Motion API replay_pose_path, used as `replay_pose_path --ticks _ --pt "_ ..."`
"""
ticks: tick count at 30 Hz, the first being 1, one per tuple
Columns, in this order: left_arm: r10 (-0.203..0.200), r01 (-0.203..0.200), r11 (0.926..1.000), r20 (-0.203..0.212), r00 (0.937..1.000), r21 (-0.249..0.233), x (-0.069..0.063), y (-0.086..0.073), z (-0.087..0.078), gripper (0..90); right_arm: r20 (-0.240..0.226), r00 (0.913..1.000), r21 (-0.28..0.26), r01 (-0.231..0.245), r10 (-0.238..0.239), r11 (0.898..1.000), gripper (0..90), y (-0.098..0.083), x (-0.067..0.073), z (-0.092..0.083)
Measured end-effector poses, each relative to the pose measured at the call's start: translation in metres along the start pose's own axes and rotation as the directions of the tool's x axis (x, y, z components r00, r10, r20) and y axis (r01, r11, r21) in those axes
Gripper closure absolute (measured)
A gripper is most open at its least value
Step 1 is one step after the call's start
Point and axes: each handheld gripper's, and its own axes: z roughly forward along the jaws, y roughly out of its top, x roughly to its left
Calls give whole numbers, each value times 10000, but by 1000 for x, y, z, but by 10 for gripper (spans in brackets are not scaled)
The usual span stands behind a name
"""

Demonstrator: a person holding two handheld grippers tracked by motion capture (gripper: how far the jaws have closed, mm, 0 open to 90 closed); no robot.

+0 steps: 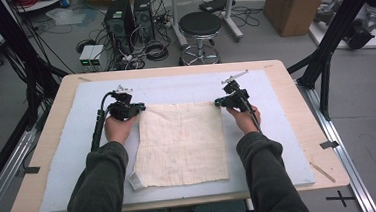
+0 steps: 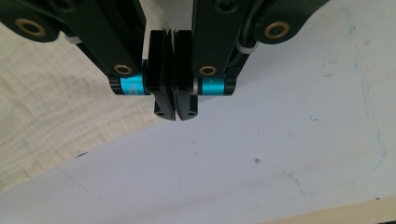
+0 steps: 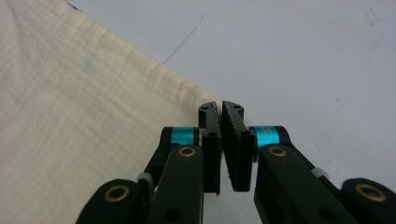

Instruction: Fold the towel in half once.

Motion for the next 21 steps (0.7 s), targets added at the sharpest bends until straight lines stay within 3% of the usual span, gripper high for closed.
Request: replay_pose_path --ticks 3,7,15,21 --pt "-15 16 9999 60 10000 -99 2 1 -4 873 -92 10000 -320 19 -21 9995 859 3 0 -6" --pt "-3 8 9996 189 9998 -268 2 2 -9 873 -225 9997 -256 -35 29 9997 859 3 1 -7" --pt "165 -146 9984 359 9992 -538 0 6 -23 873 -611 9980 -735 -230 185 9970 859 4 2 -17" --pt "652 -631 9969 447 9969 -464 -7 7 -30 873 -761 9971 -816 -150 87 9966 859 3 8 -25"
